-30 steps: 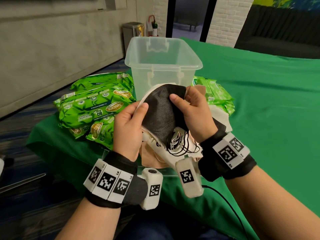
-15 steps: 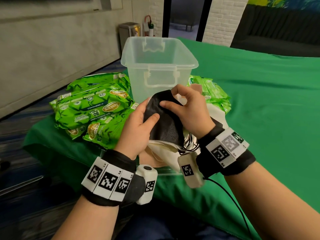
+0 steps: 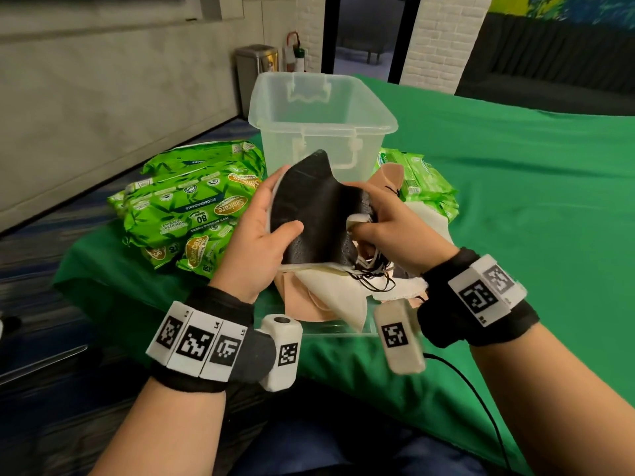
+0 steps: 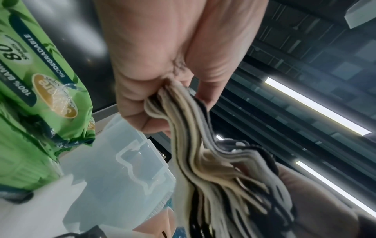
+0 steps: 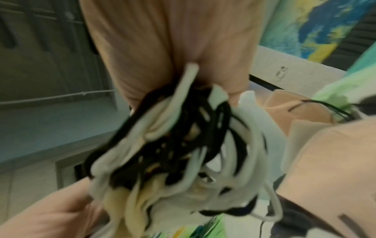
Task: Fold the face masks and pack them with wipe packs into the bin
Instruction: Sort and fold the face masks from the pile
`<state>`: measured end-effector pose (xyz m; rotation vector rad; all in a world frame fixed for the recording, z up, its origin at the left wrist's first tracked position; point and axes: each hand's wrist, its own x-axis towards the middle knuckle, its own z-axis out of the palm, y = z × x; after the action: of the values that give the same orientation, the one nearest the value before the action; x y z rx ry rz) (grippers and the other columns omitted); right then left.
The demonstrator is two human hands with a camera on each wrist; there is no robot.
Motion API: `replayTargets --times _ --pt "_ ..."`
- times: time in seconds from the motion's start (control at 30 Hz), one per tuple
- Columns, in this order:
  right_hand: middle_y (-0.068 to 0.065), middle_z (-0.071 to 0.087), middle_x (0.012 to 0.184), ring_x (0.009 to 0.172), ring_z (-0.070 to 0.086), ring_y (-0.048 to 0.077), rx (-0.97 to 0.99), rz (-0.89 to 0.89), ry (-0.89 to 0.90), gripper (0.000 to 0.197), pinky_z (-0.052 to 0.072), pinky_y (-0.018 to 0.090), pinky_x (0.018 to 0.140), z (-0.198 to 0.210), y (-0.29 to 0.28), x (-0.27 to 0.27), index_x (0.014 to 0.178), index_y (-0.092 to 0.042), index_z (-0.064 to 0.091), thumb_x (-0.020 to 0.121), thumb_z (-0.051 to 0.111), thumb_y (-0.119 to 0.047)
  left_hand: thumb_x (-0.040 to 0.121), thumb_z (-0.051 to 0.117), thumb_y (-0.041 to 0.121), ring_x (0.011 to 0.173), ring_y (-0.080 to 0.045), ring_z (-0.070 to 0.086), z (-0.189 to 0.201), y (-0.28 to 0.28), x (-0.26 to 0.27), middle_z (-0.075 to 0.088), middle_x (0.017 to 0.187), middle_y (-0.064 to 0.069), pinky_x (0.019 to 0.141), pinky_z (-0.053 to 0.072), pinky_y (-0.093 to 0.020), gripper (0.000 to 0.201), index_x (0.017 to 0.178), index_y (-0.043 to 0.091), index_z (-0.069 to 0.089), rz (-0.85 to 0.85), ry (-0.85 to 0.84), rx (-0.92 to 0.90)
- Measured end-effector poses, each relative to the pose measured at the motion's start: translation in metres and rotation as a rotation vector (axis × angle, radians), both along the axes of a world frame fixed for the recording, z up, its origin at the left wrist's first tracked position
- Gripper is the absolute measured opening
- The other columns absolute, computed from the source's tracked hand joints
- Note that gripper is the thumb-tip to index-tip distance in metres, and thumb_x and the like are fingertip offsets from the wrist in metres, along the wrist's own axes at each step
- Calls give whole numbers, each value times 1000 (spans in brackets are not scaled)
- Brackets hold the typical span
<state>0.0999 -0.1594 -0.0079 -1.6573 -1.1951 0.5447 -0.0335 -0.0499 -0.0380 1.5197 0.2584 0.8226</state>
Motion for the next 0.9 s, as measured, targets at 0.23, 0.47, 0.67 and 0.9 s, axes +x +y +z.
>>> replayTargets --times 0.23,0.47,0.67,0.9 --pt "5 48 96 56 41 6 -106 -1 -17 68 38 19 55 12 -10 -11 136 -29 35 81 43 10 91 50 3 137 -3 30 -2 6 -11 32 151 1 115 26 -27 55 133 34 31 52 -1 41" --pt "-24 37 119 116 33 7 -92 121 42 80 42 13 83 18 -25 -5 139 -28 30 77 37 21 81 55 2 122 -22 54 4 7 -14 59 128 -1 105 39 -54 52 115 41 56 69 -140 -4" --pt "0 50 134 114 50 4 42 163 160 64 39 14 95 25 -23 4 120 -34 52 59 54 -16 81 56 2 121 -24 54 8 3 -6 59 127 -2 105 39 -54 56 115 47 54 47 -79 80" --pt "-4 70 84 80 65 11 398 -347 -172 8 53 35 83 13 6 -9 87 -24 70 81 65 -21 83 54 15 126 -20 48 6 -4 2 52 135 -4 108 36 -50 51 119 51 47 72 19 151"
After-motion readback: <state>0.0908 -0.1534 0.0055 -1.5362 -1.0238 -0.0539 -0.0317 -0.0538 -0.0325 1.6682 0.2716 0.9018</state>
